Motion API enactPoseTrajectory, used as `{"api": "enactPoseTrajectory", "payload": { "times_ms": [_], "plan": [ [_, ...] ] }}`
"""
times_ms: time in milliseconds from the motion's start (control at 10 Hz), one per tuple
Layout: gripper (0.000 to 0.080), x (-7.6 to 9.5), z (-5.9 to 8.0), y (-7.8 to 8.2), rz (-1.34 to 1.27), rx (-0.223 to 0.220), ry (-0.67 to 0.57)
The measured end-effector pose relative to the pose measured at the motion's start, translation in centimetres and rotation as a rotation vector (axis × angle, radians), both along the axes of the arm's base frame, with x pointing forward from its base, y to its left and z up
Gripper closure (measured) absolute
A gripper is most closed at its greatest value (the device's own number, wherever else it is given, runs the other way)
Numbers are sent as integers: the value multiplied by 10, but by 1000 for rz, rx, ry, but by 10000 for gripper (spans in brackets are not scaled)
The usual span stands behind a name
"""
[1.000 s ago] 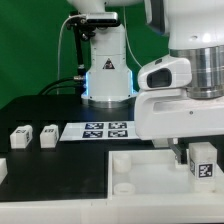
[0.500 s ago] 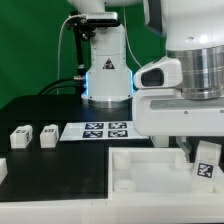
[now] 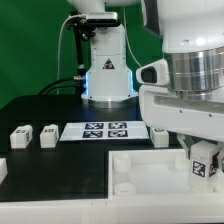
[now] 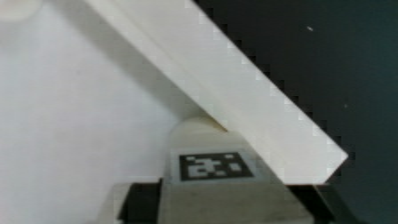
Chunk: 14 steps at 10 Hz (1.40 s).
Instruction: Assemble one leg
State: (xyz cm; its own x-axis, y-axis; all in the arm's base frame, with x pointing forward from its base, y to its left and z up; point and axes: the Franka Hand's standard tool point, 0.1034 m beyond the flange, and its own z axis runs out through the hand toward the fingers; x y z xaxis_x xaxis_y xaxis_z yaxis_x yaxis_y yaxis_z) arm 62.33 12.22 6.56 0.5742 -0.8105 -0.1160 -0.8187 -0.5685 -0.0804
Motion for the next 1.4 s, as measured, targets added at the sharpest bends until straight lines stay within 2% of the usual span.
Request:
{"api": "enactPoseTrajectory", "payload": {
  "times_ms": [200,400,500,700,1000,1100,1200,1300,1400],
  "plan": [
    [505,3,-1,-3,-244,43,34],
    [505,4,-2,-2,-591,120,89],
    [505,4,-3,-2,-697,143,106],
    [505,4,-2,-1,-818,153,126],
    [504,5,-1,-1,-918,132,123],
    [454,4,-2,0,-917,131,126],
    [279,4,-2,1,-916,131,126],
    [279,2,-1,6,-896,132,126],
    [168,-2,4,13,-863,134,122]
  ]
}}
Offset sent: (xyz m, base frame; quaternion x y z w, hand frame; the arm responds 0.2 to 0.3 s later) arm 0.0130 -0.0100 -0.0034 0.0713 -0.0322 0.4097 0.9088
